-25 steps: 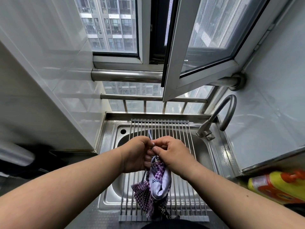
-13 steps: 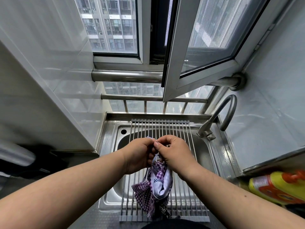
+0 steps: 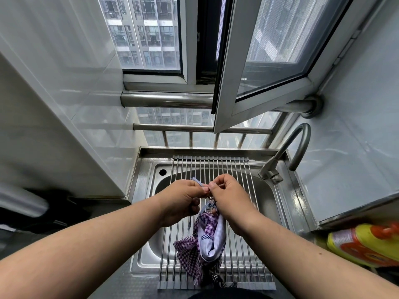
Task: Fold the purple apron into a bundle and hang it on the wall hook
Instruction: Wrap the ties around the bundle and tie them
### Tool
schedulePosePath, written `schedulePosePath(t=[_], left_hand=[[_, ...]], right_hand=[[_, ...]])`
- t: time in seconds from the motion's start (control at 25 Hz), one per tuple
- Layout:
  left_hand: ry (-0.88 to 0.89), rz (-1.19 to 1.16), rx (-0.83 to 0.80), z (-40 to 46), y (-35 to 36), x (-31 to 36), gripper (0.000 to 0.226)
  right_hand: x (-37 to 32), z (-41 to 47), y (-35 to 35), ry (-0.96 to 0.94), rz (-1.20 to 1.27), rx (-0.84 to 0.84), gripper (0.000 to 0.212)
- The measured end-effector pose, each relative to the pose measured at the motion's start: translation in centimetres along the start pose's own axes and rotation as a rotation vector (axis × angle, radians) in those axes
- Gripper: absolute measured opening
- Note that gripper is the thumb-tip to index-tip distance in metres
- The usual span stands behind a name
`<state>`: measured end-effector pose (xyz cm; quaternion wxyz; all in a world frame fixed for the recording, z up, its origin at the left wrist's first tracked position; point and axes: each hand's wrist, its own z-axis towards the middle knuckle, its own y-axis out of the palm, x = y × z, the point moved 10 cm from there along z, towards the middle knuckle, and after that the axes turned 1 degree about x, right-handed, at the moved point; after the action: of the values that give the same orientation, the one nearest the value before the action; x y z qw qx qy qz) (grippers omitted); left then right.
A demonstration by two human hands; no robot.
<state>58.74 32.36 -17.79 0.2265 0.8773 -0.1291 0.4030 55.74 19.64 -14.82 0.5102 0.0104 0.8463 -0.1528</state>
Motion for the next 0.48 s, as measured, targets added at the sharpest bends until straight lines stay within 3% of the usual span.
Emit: schedulePosePath(t=[0.12,0.24,0.32,0.48], left_hand=[[0.032,0.069,0.053,0.1,-0.7,0.2,0.018],[0.07,0.082,0.146,0.1,-1.7,0.5,0.021],[0.08,0.112,0.156,0.1,-1.9,0.7,0.018],[0.087,0.173,0.173,0.2,-2.2,0.9,0.017]], right_hand=[[0.5,0.1,0.4,0.054,-0.1,-0.037,0.016],[1.1,0.1,0.9,0.068,-0.047,-0.087,0.011],[0.5,-0.1,0.7,-0.002,-0.067,-0.093,0.017],[-2.1,-1.0,0.0,-0.23,-0.349,-0.026,0.024]])
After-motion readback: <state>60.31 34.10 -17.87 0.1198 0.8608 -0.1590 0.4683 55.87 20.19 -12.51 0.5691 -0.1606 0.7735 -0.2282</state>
